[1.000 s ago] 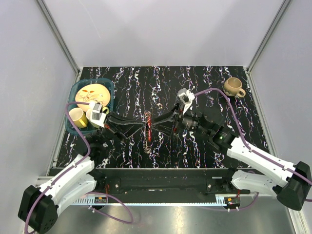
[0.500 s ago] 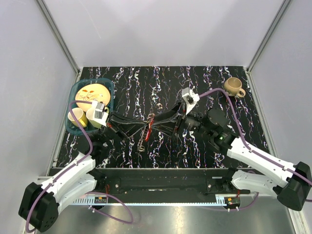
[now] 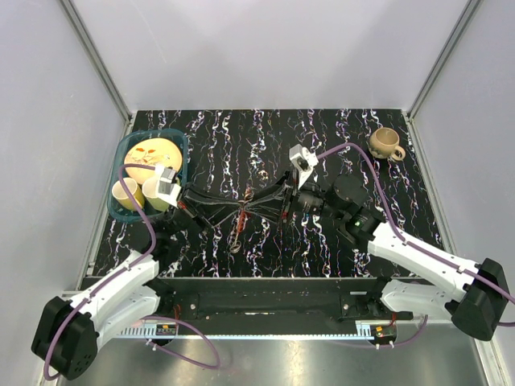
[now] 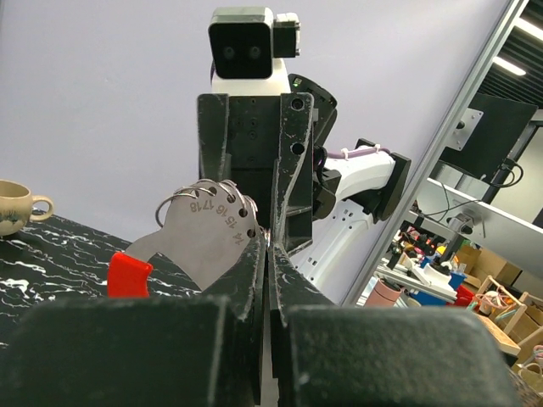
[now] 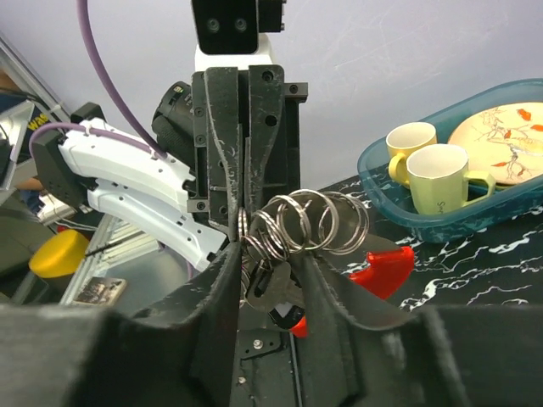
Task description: Remove the keys from the keyring
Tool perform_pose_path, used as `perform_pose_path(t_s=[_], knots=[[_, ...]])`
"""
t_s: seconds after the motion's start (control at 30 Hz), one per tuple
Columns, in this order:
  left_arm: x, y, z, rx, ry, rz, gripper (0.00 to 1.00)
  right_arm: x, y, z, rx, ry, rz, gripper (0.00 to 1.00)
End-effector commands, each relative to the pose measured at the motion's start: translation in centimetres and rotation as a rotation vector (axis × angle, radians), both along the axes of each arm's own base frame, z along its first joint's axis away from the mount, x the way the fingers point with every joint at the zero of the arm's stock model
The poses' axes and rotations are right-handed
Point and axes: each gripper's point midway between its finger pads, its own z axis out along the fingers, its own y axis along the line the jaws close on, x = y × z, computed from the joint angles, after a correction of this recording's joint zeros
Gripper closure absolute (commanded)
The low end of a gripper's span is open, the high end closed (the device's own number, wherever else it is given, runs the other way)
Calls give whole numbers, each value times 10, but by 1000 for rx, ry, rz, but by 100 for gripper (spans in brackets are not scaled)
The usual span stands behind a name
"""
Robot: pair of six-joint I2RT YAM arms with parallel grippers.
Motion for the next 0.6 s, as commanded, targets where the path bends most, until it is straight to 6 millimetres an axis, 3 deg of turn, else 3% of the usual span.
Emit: perform_pose_path(t_s=[0.0, 0.03, 0.07, 0.13, 0.2, 0.43, 0.57], knots=[[-12, 8, 17, -63, -100, -3, 100, -9, -2, 28, 71, -92, 42, 69], [-9, 8, 14, -61, -86, 2, 100, -10, -3, 29, 78, -96, 45, 81], [-8, 8, 14, -64, -80, 8, 100, -10, -3, 27, 78, -93, 46, 87], [-2, 9, 15, -72, -48, 24, 100, -10, -3, 24, 77, -83, 50, 95], [2, 11, 19, -94, -30, 37, 100, -10, -1, 19, 69, -74, 58, 96], [9, 15, 23, -117, 1, 80, 100, -9, 4, 18, 62, -57, 73, 89], [8, 16, 25, -110, -6, 80, 100, -7, 6, 17, 47, -50, 73, 76]])
